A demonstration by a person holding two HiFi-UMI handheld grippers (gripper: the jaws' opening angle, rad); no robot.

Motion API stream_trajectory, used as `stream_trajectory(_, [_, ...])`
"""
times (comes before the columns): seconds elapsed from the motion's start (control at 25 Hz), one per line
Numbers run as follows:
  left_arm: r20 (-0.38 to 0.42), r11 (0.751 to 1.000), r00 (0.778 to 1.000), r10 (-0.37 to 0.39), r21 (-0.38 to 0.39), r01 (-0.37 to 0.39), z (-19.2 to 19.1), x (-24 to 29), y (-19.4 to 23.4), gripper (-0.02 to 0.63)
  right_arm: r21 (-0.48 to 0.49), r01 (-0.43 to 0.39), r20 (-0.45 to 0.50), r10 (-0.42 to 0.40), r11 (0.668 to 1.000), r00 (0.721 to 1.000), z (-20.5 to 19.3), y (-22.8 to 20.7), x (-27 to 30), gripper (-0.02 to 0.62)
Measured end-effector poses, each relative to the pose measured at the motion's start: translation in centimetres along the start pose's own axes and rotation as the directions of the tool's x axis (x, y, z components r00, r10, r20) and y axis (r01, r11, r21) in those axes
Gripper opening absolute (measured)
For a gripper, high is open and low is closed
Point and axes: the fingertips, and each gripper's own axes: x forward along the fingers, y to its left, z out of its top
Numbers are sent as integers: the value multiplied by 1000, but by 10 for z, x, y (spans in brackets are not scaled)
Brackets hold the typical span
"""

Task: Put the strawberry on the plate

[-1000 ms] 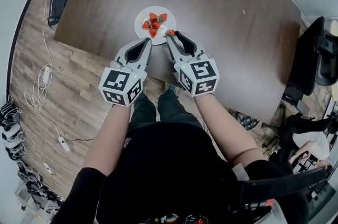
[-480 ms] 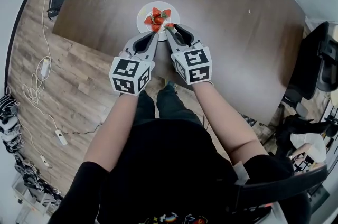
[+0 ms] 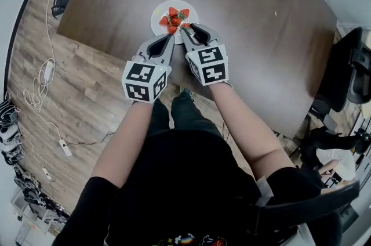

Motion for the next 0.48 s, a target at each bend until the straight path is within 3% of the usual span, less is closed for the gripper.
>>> stream_trajectory(0.48, [2, 1000, 1000, 14, -11, -14, -2, -1, 2, 5, -37, -14, -41, 12, 999, 999, -7, -1, 10, 109])
